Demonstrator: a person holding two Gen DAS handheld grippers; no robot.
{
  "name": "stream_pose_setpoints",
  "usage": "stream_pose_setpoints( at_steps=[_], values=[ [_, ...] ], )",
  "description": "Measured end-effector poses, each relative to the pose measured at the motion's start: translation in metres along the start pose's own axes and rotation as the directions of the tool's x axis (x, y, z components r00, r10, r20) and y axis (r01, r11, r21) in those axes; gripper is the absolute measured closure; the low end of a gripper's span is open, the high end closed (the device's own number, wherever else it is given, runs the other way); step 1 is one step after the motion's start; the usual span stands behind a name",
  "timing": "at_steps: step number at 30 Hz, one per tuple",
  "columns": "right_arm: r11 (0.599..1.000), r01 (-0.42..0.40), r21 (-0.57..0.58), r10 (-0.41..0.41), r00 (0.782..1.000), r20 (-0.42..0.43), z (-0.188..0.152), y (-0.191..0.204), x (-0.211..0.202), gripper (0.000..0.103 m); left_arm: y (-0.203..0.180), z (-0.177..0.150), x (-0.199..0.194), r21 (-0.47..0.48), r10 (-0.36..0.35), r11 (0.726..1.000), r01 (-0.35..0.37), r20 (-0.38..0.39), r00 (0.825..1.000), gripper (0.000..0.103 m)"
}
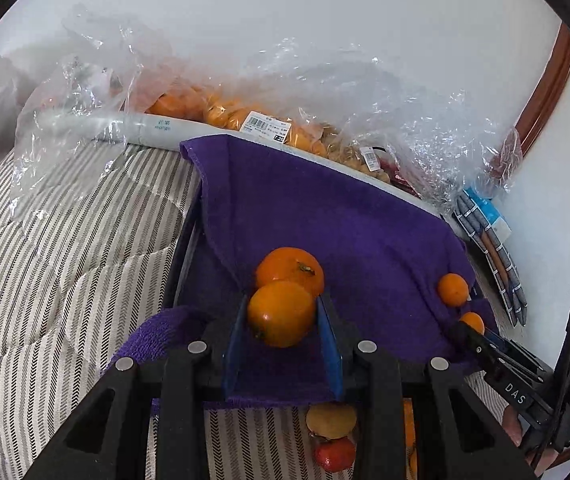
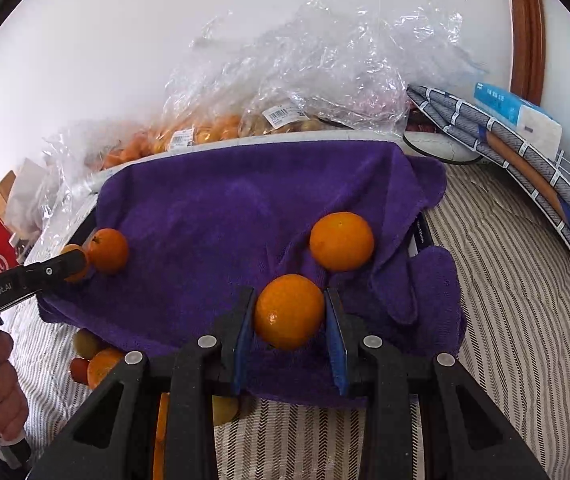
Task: Organize fruits
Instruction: 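Lift the left tool's orange onto the towel and release while the right tool places its orange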
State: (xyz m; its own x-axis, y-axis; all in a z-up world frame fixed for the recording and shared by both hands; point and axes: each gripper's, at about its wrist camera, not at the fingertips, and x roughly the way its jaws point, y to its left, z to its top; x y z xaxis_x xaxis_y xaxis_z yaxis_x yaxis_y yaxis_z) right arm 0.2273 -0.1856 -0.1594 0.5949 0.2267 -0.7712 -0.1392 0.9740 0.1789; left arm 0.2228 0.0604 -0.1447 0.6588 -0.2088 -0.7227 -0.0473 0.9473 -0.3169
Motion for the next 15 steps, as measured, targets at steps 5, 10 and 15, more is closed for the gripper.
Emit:
stream_pose_setpoints(
  at_steps=[5,10,15],
  values=[
    [1.0,0.009,0.014,-0.009,1.0,-0.004,0.0,-0.004,0.001,0.07,-0.009,-0.002,0.002,0.045,0.014,0.999,-0.014,-0.003,1.0,0.07],
    [1.0,0.015,0.027,-0.015,1.0,-0.003,0.001,-0.005,-0.002,0.061,-0.012,-0.002,0.003,0.066,0.027,0.997,-0.027,-0.005,1.0,0.07],
    [0.999,0.033,0.019,-0.034,0.998,0.053,0.001,-0.004,-0.014,0.043,-0.015,-0.002,0.004,0.095,0.042,0.995,-0.042,-0.003,0.999,0.069]
  ],
)
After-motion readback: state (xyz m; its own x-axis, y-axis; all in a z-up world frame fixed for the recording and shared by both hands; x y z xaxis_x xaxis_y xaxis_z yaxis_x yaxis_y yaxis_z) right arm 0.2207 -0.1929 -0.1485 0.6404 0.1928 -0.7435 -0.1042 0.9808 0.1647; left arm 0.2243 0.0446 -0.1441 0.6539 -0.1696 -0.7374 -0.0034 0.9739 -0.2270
